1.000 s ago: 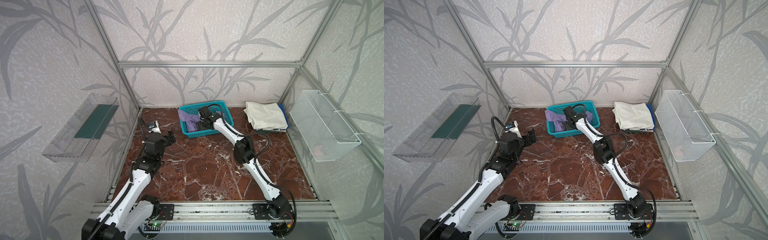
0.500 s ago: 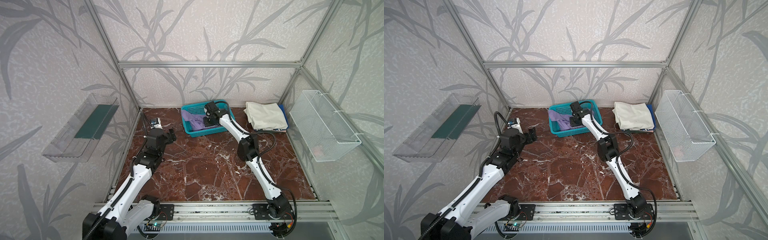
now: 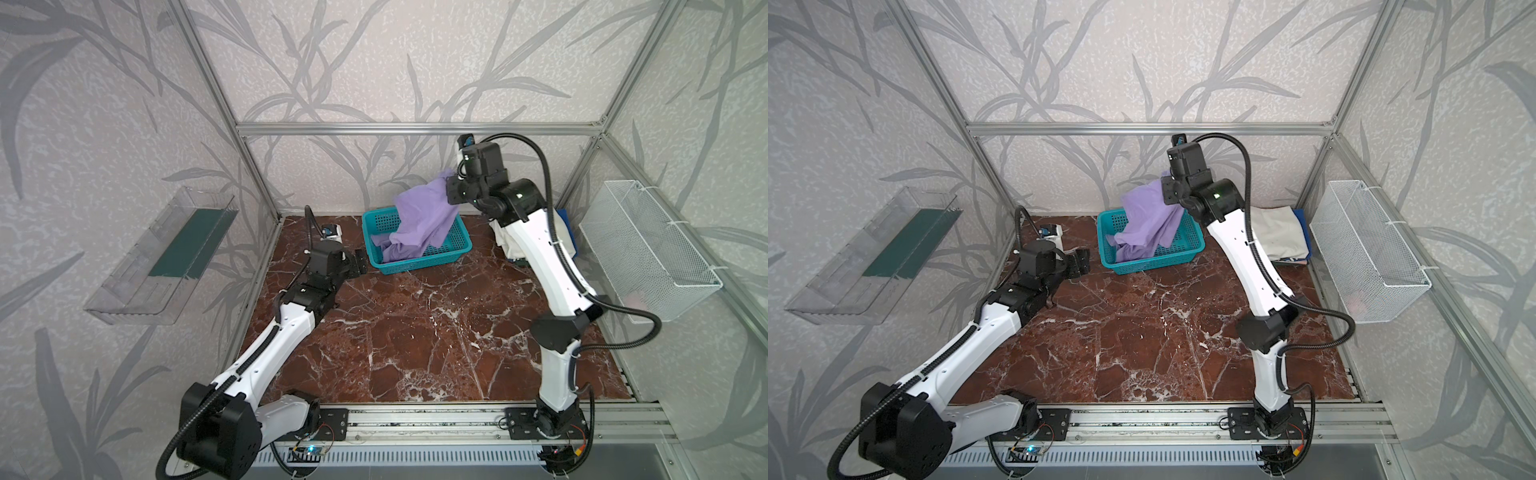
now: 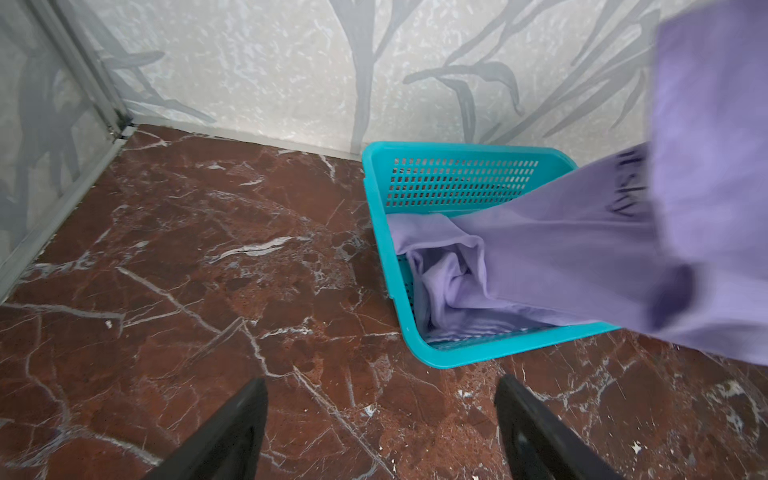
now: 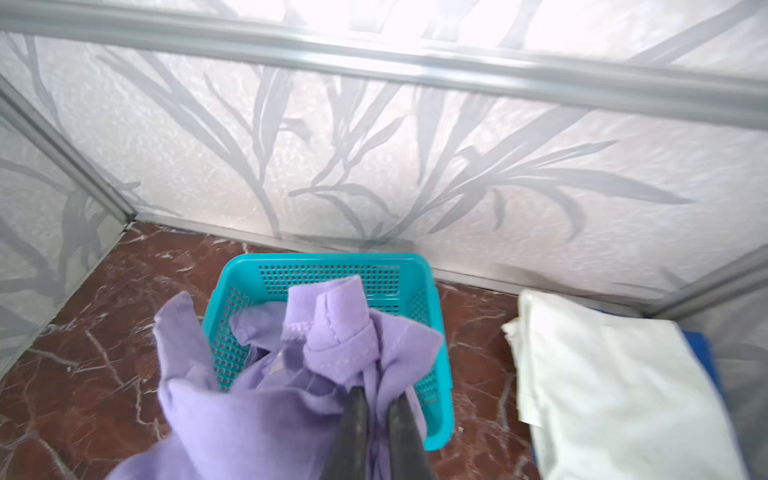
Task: Fold and stack the t-shirts
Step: 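Drag the t-shirt onto the table with right gripper while left pushes basket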
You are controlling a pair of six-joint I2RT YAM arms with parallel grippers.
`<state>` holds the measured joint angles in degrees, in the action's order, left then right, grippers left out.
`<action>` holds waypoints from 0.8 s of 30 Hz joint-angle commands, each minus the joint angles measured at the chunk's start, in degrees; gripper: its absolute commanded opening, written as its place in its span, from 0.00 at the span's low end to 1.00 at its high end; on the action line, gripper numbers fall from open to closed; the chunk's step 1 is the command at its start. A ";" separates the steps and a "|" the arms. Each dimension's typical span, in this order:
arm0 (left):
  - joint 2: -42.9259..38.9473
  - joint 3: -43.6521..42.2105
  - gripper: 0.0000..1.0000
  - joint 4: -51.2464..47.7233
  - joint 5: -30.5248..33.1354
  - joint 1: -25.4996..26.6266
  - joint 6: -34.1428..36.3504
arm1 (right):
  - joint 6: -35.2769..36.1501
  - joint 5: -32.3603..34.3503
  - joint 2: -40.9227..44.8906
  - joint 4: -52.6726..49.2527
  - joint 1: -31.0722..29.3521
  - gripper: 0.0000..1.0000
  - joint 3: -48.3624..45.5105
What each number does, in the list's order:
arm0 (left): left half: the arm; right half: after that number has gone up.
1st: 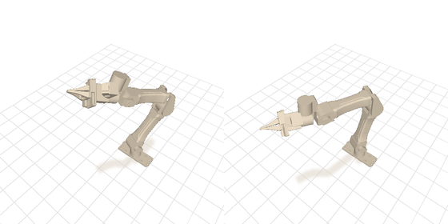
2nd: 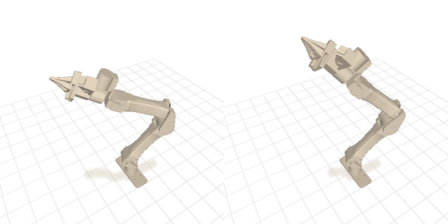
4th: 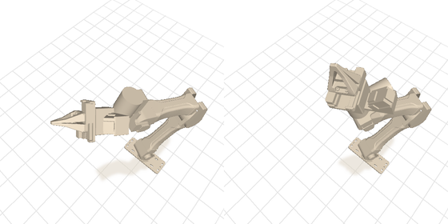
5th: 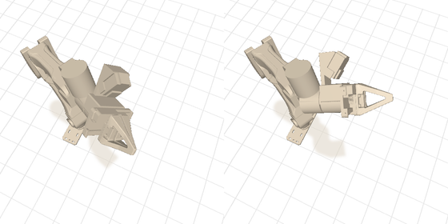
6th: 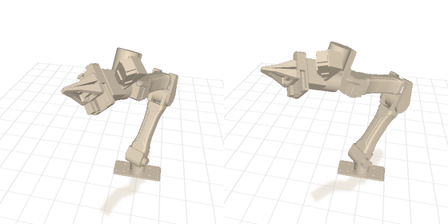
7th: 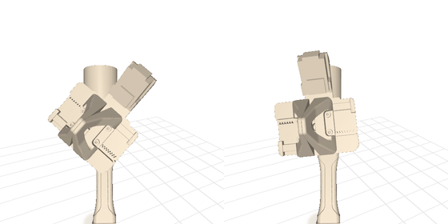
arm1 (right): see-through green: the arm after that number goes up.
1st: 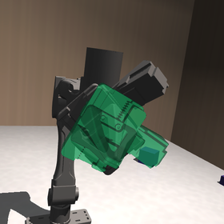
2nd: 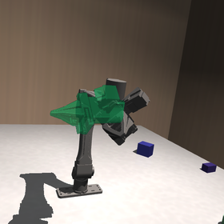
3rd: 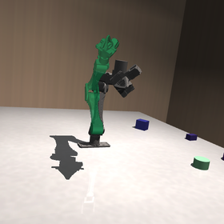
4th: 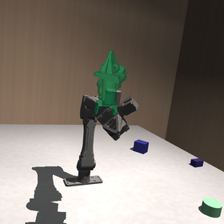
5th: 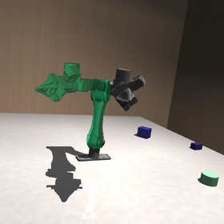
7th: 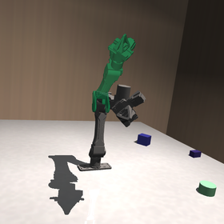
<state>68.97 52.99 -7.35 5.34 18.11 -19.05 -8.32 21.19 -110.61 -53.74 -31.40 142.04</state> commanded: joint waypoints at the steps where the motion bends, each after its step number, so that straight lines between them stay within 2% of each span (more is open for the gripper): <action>1: 2.62 3.64 0.87 -1.99 -1.91 2.14 3.21 | 4.17 11.72 9.27 4.82 0.67 0.00 -11.12; 4: 5.76 6.62 0.87 -2.60 -2.78 4.47 6.51 | 5.39 15.45 22.03 13.88 3.09 0.00 -24.81; 7: 9.41 9.73 0.87 -3.53 -2.66 6.78 8.65 | 6.72 17.85 31.17 18.37 5.85 0.00 -31.87; 11: 15.94 15.24 0.87 -5.14 -3.65 10.25 11.93 | 7.07 20.49 35.23 13.52 7.80 0.00 -30.76; 19: 33.57 31.05 0.87 -14.32 -7.37 16.75 20.35 | 3.44 21.96 43.83 9.15 8.62 0.00 -38.10; 24: 44.35 41.65 0.85 -22.24 -7.77 18.44 22.90 | -1.33 16.67 53.19 4.10 8.55 0.00 -42.22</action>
<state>110.04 90.52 -21.89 -1.21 36.07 -0.30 -6.26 39.77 -63.20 -47.07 -23.03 101.14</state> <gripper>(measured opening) 0.854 0.081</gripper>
